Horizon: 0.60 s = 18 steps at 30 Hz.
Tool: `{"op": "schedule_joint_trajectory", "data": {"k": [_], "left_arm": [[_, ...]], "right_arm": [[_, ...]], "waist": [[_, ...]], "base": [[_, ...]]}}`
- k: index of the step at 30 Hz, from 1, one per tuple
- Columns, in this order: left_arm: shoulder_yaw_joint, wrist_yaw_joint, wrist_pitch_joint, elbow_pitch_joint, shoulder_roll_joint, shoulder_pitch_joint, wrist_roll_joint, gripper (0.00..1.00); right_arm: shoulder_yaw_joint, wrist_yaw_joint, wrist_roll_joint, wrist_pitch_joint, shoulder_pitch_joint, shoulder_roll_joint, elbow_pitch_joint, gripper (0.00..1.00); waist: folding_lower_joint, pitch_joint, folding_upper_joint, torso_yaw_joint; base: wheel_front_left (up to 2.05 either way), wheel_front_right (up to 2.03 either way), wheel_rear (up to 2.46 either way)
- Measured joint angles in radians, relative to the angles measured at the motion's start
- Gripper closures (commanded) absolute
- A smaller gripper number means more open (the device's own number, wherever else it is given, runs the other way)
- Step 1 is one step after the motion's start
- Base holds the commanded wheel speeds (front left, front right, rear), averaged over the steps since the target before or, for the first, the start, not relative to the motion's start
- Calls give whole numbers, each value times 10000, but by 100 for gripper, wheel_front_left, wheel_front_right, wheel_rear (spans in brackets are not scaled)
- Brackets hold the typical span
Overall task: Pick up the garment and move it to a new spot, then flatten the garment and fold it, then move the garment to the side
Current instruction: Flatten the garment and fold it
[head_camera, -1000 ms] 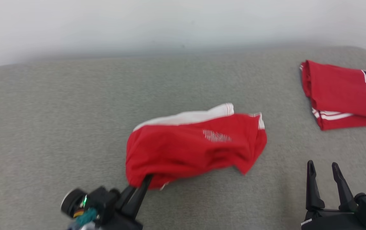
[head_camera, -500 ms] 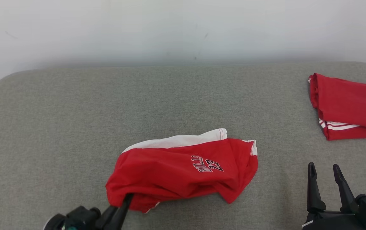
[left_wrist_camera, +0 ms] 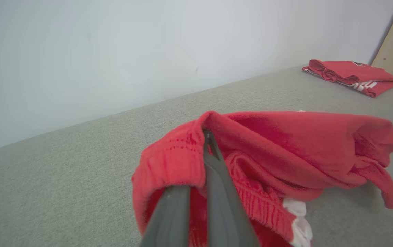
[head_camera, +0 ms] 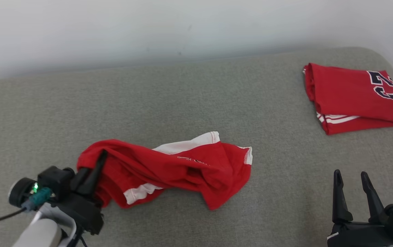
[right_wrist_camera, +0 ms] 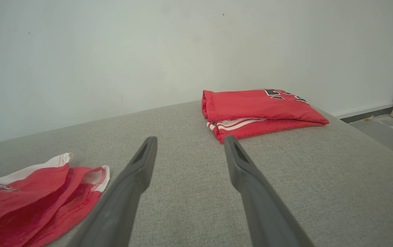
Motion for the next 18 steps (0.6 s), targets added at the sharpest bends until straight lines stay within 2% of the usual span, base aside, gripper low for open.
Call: {"op": "schedule_joint_trajectory", "data": {"k": [6, 11, 12, 14, 15, 18], "left_arm": [[144, -161, -228, 1787, 207, -715, -274, 100], [33, -174, -355, 2685, 84, -965, -322, 100], [4, -184, -357, 2738, -21, -975, -322, 96], [84, -238, -360, 2702, -188, -1005, -307, 17], [199, -238, -380, 2633, -274, -1004, -305, 0], [443, -238, -384, 2220, -560, -807, -205, 0]], "right_arm": [[-38, 0, 4, -69, -139, -2, 104, 0], [-79, 0, 6, -159, -191, 0, 226, 0], [-102, 0, 10, -182, -191, -2, 242, 0], [-111, 0, 15, -186, -190, -6, 278, 0], [-111, 0, 15, -188, -191, -4, 313, 0], [-115, 0, 15, -198, -192, -2, 374, 0]], "waist": [[1, 360, 0, -376], [2, 613, 0, -514], [2, 627, 1, -501], [2, 629, 1, -435], [2, 615, 0, -391], [2, 503, 0, -224]], "base": [[0, 0, 0], [0, 0, 0], [0, 0, 0], [0, 0, 0], [0, 0, 0], [0, 0, 0]]}}
